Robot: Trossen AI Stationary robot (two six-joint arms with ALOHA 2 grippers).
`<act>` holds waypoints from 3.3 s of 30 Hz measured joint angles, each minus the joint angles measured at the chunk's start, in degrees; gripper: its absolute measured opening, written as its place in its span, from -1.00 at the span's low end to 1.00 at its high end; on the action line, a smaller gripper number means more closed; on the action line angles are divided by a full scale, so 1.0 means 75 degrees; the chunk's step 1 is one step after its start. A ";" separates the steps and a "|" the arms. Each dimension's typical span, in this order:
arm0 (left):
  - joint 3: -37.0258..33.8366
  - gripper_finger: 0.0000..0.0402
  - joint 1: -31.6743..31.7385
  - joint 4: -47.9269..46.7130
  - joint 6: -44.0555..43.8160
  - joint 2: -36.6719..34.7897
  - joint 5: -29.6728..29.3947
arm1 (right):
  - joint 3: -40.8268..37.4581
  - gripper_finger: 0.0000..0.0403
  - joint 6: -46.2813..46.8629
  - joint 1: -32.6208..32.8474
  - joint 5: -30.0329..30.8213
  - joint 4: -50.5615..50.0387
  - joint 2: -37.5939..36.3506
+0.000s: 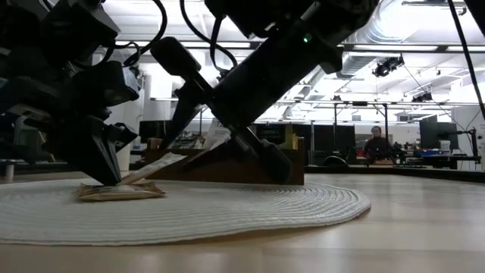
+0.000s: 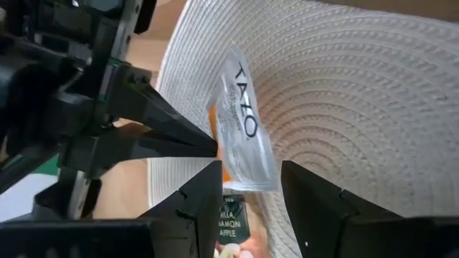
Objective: Pick & Place Tea
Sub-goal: Put the orange tea bag into the middle section of the wooden organizer
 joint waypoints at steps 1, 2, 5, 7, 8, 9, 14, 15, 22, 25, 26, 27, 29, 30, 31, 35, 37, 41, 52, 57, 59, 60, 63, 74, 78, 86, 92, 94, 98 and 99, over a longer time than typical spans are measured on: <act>0.0000 -1.00 0.0000 0.0003 0.0000 0.0000 0.0007 | 0.0000 -0.30 -0.0030 -0.0006 -0.0015 -0.0010 0.0000; 0.0000 -1.00 0.0002 0.0003 0.0000 0.0000 0.0026 | 0.0000 -0.30 -0.0046 -0.0006 -0.0041 -0.0014 0.0000; -0.0003 -1.00 0.0003 0.0026 -0.0002 0.0006 0.0075 | 0.0000 -0.30 -0.0055 -0.0009 -0.0034 -0.0068 0.0000; 0.0000 -1.00 0.0003 0.0027 -0.0001 0.0006 0.0081 | 0.0000 -0.30 -0.0057 -0.0009 -0.0006 -0.0107 0.0000; -0.0003 -1.00 0.0003 0.0026 -0.0003 0.0006 0.0081 | 0.0000 -0.30 -0.0057 -0.0009 0.0013 -0.0103 0.0000; -0.0003 -1.00 0.0003 0.0026 -0.0003 0.0006 0.0084 | 0.0000 -0.30 -0.0057 -0.0009 0.0038 -0.0098 0.0000; -0.0003 -1.00 0.0003 0.0026 -0.0003 0.0006 0.0113 | 0.0000 -0.30 -0.0101 -0.0044 0.0137 -0.0100 0.0000; -0.0003 -1.00 0.0003 0.0026 -0.0003 0.0006 0.0115 | 0.0000 -0.30 -0.0115 -0.0049 0.0133 -0.0103 0.0000; -0.0003 -1.00 0.0003 0.0026 -0.0003 0.0006 0.0125 | 0.0000 -0.32 -0.0116 -0.0061 0.0120 -0.0168 -0.0017; -0.0003 -1.00 0.0003 0.0023 -0.0005 0.0006 0.0128 | 0.0000 -0.40 -0.0224 -0.0061 0.0172 -0.0419 -0.0138; -0.0003 -1.00 0.0003 0.0026 -0.0006 0.0006 0.0128 | 0.0000 -0.44 -0.0269 -0.0061 0.0193 -0.0611 -0.0221; -0.0003 -1.00 0.0003 0.0026 -0.0006 0.0006 0.0128 | 0.0000 -0.48 -0.0330 -0.0061 0.0277 -0.0757 -0.0307; -0.0003 -1.00 0.0003 0.0029 -0.0003 0.0006 0.0131 | 0.0000 -0.57 -0.0506 -0.0061 0.0392 -0.0989 -0.0479; -0.0003 -1.00 0.0003 0.0035 -0.0006 0.0006 0.0131 | 0.0000 -0.62 -0.0616 -0.0061 0.0412 -0.1080 -0.0556; -0.0003 -1.00 0.0003 0.0034 -0.0006 0.0006 0.0134 | 0.0000 -0.66 -0.0723 -0.0061 0.0383 -0.1075 -0.0606; -0.0003 -1.00 0.0003 0.0052 -0.0006 0.0010 0.0134 | 0.0000 -0.77 -0.0943 -0.0064 0.0058 -0.0834 -0.0615; -0.0003 -1.00 0.0001 0.0052 -0.0006 0.0012 0.0134 | 0.0003 -0.80 -0.0943 -0.0041 0.0032 -0.0850 -0.0609; -0.0003 -1.00 0.0000 0.0052 -0.0006 0.0012 0.0134 | 0.0000 -0.76 -0.0946 -0.0041 0.0048 -0.1102 -0.0572; -0.0003 -1.00 0.0000 0.0052 -0.0009 0.0012 0.0134 | 0.0000 -0.29 -0.1085 -0.0167 -0.0123 -0.1172 -0.0574; -0.0003 -1.00 0.0000 0.0052 -0.0009 0.0012 0.0134 | 0.0000 -0.23 -0.1117 -0.0210 -0.0259 -0.1163 -0.0574; -0.0003 -1.00 0.0000 0.0052 -0.0008 0.0012 0.0134 | 0.0000 -0.23 -0.1116 -0.0222 -0.0260 -0.1163 -0.0574; -0.0003 -1.00 0.0000 0.0053 -0.0009 0.0012 0.0134 | 0.0000 -0.23 -0.1117 -0.0230 -0.0268 -0.1164 -0.0574; -0.0003 -1.00 0.0000 0.0052 -0.0009 0.0012 0.0134 | 0.0000 -0.22 -0.1115 -0.0259 -0.0327 -0.1163 -0.0574; -0.0003 -1.00 -0.0003 0.0052 0.0006 0.0012 0.0116 | 0.0000 -0.22 -0.1056 -0.0312 -0.0528 -0.1089 -0.0533; -0.0003 -1.00 -0.0003 0.0052 0.0014 0.0012 0.0111 | 0.0000 -0.22 -0.0907 -0.0366 -0.0811 -0.1001 -0.0392; -0.0006 -1.00 -0.0003 0.0052 0.0009 0.0012 0.0108 | 0.0000 -0.24 -0.0911 -0.0448 -0.0813 -0.0956 -0.0370; -0.0006 -1.00 -0.0003 0.0055 0.0000 0.0012 0.0101 | 0.0003 -0.45 -0.0975 -0.0449 -0.0916 -0.1040 -0.0370; -0.0006 -1.00 -0.0003 0.0055 0.0000 0.0012 0.0099 | 0.0003 -0.55 -0.1058 -0.0452 -0.0982 -0.1050 -0.0370; -0.0006 -1.00 -0.0003 0.0055 -0.0003 0.0012 0.0086 | 0.0002 -0.83 -0.1130 -0.0458 -0.0978 -0.1026 -0.0370; -0.0006 -1.00 -0.0003 0.0055 -0.0003 0.0012 0.0084 | 0.0003 -0.91 -0.1212 -0.0458 -0.0983 -0.1008 -0.0370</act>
